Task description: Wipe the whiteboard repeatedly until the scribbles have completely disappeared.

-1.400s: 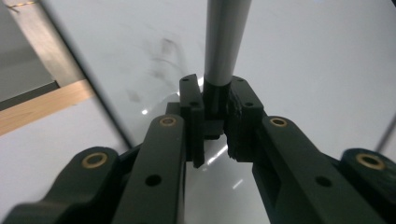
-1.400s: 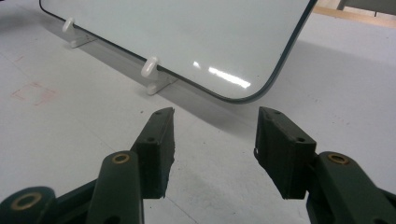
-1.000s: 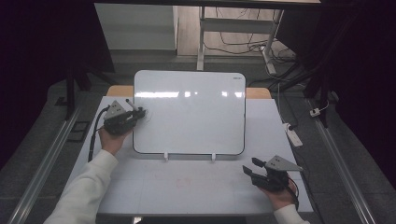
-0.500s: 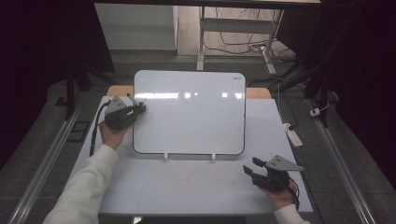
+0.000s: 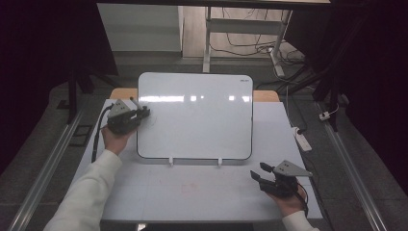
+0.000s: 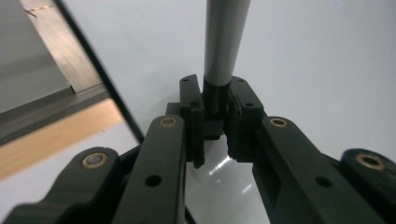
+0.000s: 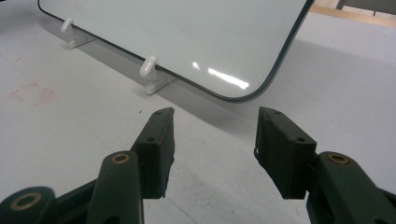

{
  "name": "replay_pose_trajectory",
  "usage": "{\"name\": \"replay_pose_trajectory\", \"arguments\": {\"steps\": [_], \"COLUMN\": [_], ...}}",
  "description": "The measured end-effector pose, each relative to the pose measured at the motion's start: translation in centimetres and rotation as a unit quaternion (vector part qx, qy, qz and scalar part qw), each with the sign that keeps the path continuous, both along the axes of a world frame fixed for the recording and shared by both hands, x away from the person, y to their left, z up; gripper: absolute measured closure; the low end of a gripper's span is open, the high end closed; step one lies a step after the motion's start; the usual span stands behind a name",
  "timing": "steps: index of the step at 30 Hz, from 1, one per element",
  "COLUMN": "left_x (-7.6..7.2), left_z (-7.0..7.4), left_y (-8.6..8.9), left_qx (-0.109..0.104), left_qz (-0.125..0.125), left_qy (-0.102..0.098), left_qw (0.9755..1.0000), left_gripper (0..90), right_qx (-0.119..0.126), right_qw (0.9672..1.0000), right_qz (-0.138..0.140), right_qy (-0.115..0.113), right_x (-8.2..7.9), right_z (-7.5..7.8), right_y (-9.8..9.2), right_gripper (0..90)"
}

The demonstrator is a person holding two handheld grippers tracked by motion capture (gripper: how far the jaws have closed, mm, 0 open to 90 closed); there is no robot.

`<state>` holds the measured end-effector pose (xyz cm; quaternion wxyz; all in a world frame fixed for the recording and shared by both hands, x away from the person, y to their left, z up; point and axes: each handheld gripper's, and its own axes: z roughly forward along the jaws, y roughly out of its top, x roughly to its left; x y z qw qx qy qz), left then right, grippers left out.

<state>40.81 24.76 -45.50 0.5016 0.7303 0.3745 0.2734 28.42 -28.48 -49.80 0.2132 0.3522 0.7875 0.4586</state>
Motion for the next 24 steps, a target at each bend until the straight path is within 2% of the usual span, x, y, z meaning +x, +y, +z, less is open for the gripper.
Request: {"name": "replay_pose_trajectory", "arguments": {"steps": [3, 6, 9, 12, 14, 20, 24], "left_x": [0.2, -0.8, -2.0, -2.5, -2.2, 0.3, -0.1], "left_z": [0.0, -0.9, -1.9, -2.3, -1.9, 0.4, -0.2], "left_y": [-0.2, -0.9, -1.4, -1.5, -1.3, -1.1, -1.7], "left_qx": [-0.005, 0.011, 0.014, 0.021, 0.021, 0.011, 0.013], "left_qz": [-0.001, -0.016, -0.030, -0.033, -0.028, -0.005, -0.018], "left_qy": [0.006, 0.006, 0.010, 0.011, 0.009, 0.004, 0.007], "left_qw": [1.0000, 0.9998, 0.9994, 0.9992, 0.9993, 0.9999, 0.9997], "left_gripper": [77.5, 77.5, 77.5, 77.5, 77.5, 77.5, 77.5], "right_qx": [0.002, 0.002, 0.001, 0.001, 0.002, 0.002, 0.002], "right_qw": [1.0000, 1.0000, 1.0000, 1.0000, 1.0000, 1.0000, 1.0000], "right_qz": [-0.001, 0.001, 0.003, 0.004, 0.002, 0.000, 0.001], "right_qy": [-0.001, 0.000, -0.001, -0.002, -0.004, -0.005, -0.004], "right_x": [0.0, 0.0, 0.0, 0.0, 0.0, 0.0, 0.0], "right_z": [0.1, 0.0, 0.0, 0.1, 0.2, 0.2, 0.2], "right_y": [0.0, 0.0, 0.1, 0.1, 0.0, 0.0, 0.0], "right_gripper": [46.7, 46.7, 46.7, 46.6, 46.6, 46.6, 46.6]}}
